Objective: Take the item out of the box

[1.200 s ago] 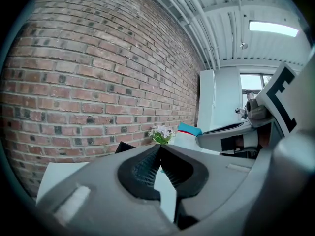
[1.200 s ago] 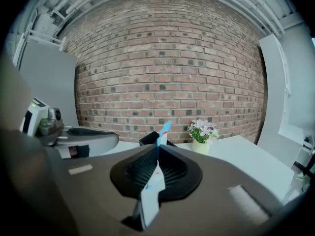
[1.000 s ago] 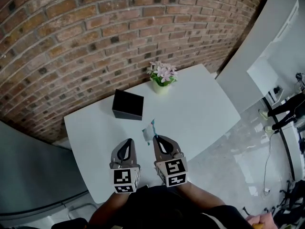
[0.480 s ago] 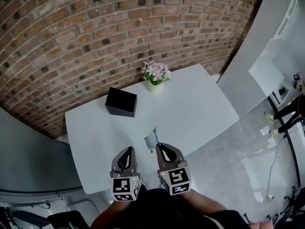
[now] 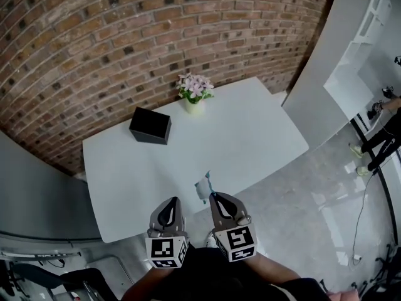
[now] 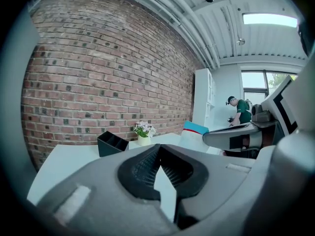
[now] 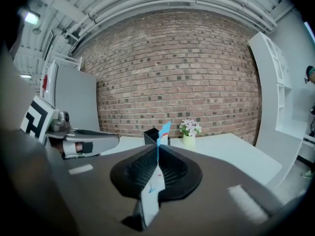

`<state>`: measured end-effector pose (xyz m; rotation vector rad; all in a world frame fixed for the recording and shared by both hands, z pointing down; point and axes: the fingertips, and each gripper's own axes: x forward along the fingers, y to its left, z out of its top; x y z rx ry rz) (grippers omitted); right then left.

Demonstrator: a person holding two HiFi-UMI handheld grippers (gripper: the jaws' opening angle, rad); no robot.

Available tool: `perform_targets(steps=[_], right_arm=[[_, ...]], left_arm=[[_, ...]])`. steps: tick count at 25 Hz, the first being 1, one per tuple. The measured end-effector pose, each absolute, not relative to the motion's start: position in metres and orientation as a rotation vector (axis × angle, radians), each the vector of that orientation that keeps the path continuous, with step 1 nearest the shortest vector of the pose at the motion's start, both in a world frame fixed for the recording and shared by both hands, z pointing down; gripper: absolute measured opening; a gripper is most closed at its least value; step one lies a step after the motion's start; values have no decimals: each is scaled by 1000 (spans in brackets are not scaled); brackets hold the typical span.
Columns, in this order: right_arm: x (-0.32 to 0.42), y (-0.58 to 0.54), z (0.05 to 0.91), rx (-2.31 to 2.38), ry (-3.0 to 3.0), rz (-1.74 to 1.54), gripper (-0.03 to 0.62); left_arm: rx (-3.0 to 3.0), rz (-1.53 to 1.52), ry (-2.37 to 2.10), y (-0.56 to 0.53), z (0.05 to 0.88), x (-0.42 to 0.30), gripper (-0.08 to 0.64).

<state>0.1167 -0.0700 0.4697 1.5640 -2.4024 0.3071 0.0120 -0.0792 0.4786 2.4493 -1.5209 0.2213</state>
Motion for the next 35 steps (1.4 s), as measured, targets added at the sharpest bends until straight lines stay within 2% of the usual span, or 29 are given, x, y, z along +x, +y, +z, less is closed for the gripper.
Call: perform_targets(steps=[9, 35], right_arm=[[147, -43, 485, 1575, -2371, 302, 5], [149, -26, 486, 1546, -2392, 304, 3]], left_arm=[[2476, 210, -1496, -53, 488, 37, 4], [2484, 223, -1484, -41, 488, 46, 3]])
